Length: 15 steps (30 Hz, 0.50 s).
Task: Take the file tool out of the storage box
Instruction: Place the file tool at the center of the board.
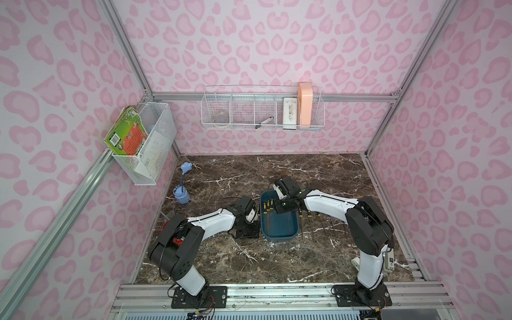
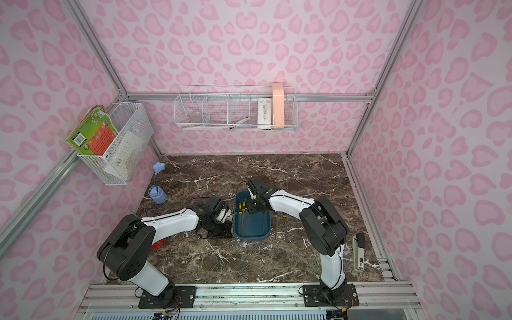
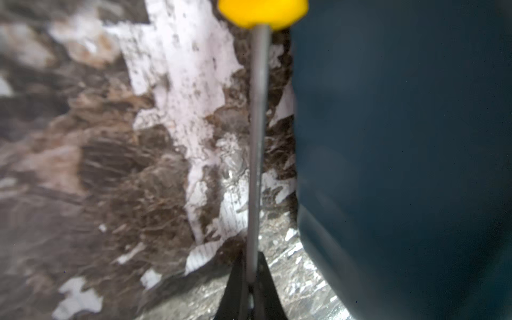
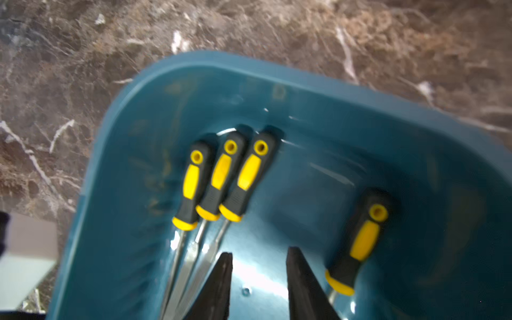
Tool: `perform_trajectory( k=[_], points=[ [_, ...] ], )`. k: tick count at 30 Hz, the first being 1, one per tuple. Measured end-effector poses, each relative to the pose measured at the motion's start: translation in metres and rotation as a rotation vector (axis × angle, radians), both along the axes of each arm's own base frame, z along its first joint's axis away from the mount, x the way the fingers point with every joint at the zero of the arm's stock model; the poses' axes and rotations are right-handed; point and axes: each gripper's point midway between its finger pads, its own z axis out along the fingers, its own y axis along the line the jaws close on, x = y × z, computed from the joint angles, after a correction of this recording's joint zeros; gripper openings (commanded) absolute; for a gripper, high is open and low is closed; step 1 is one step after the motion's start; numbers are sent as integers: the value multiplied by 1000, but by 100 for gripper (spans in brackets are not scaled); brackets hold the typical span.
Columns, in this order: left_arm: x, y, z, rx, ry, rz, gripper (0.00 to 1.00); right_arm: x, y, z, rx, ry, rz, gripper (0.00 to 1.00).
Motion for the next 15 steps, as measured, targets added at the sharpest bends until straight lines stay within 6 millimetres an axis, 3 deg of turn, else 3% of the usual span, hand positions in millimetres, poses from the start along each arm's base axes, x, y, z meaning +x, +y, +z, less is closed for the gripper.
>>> perform_trajectory(
  k=[15],
  points=[
    [8,22,10,146,37,66,4,1,6,-5,-31,13,7,36]
  ],
)
